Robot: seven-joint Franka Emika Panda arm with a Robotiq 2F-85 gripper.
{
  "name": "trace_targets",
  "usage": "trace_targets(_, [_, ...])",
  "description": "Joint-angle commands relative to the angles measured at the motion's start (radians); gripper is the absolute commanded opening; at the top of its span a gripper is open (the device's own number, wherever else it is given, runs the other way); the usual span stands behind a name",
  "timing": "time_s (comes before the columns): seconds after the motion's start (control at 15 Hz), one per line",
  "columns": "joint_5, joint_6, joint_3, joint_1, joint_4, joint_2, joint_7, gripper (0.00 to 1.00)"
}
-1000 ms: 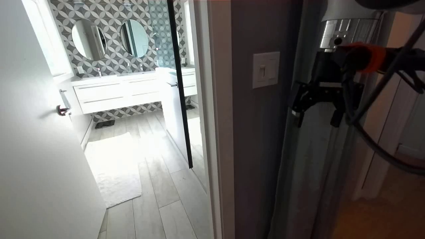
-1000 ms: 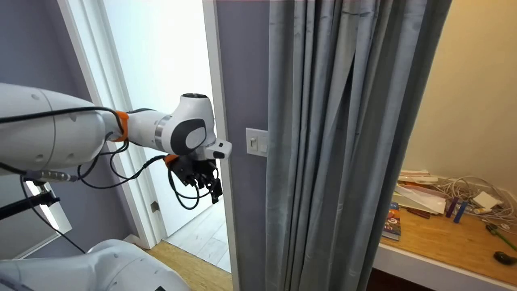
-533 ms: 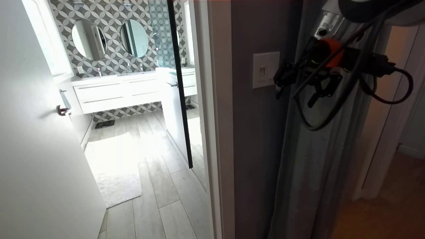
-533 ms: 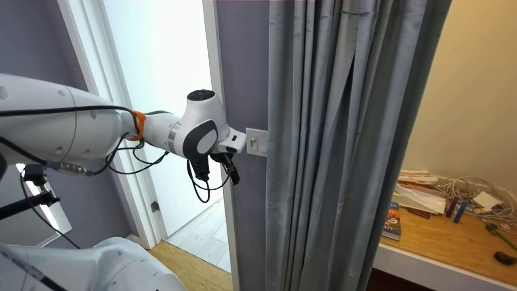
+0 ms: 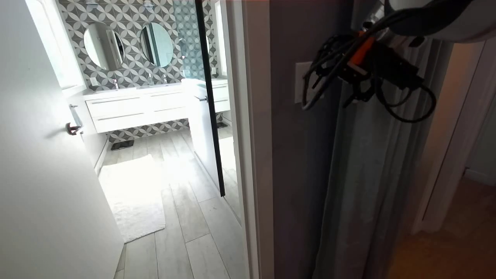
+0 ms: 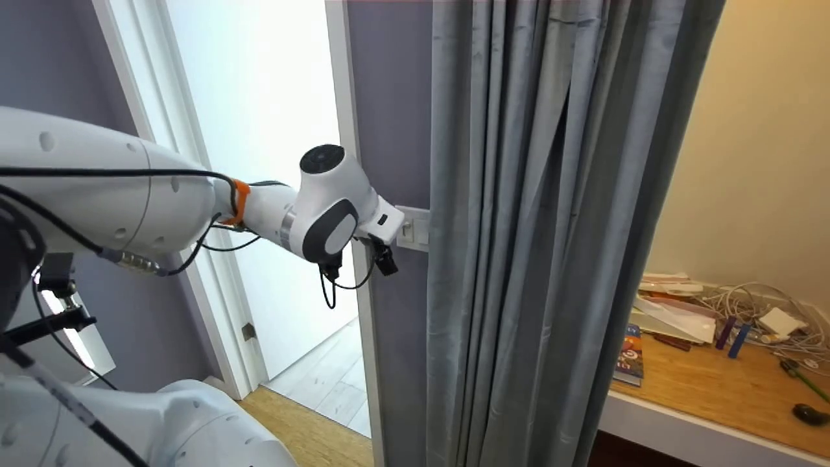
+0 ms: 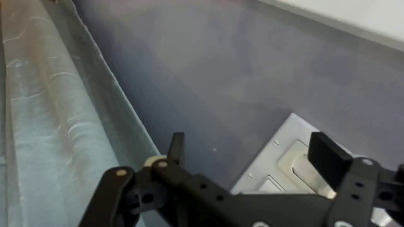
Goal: Flip the left light switch
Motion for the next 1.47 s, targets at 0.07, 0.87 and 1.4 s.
trace_targets(0.07, [0.084, 0.162, -0.005, 0.015, 0.009, 0.055, 0.134, 1.00])
trace_targets(0.87, [0.236, 0.381, -0.205, 0.265, 0.023, 0.149, 0.116, 0.97])
trace_targets(1.4, [0.228, 0.394, -0.250, 0.308, 0.013, 0.137, 0.114, 1.00])
